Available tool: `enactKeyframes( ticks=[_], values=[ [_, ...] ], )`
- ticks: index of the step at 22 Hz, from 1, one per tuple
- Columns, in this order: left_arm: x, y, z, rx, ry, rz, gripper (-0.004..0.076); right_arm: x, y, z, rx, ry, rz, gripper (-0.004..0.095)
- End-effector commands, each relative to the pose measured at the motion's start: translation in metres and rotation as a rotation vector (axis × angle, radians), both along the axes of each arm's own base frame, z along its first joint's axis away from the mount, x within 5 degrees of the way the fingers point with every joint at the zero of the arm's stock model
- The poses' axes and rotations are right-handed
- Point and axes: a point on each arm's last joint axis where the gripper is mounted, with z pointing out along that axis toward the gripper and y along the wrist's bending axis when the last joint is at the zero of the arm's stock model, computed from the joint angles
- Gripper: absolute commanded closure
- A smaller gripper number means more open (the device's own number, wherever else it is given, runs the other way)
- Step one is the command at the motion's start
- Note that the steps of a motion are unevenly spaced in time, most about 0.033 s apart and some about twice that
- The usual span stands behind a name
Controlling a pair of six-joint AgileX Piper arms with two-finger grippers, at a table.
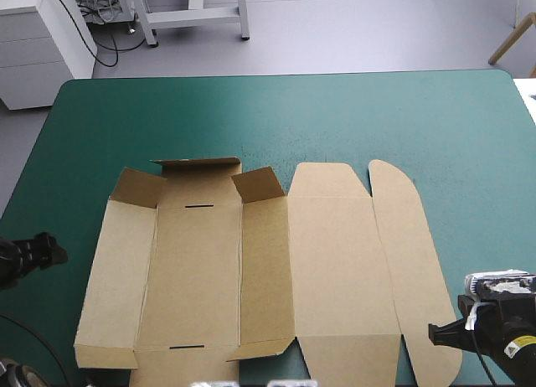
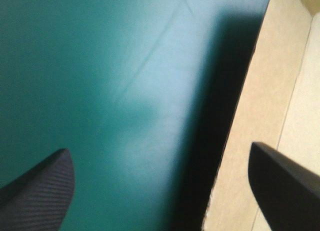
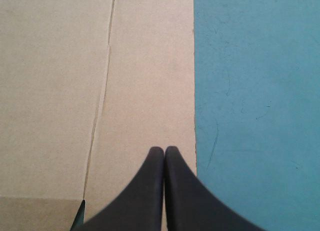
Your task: Fold the box
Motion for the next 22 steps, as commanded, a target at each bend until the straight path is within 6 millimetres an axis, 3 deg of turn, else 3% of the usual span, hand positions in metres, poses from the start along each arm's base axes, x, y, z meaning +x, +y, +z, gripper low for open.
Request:
enactKeyframes(
  ticks=[1,11,22],
  values=[
    [-0.009,-0.017,-0.018,-0.113,0.035,-0.080,0.0052,0.004,0.000,0.010,0.001,-0.071,0.002,0.0927],
    [-0.027,-0.051,-0.086,-0.313,0.040,-0.180,0.0052,0.004,0.000,0.010,0.001,-0.071,0.002,0.0927],
    [-0.017,-0.081,-0.086,-0.337,0.074,-0.389,0.0053,0.004,0.000,0.010,0.001,-0.071,0.002,0.0927]
  ],
)
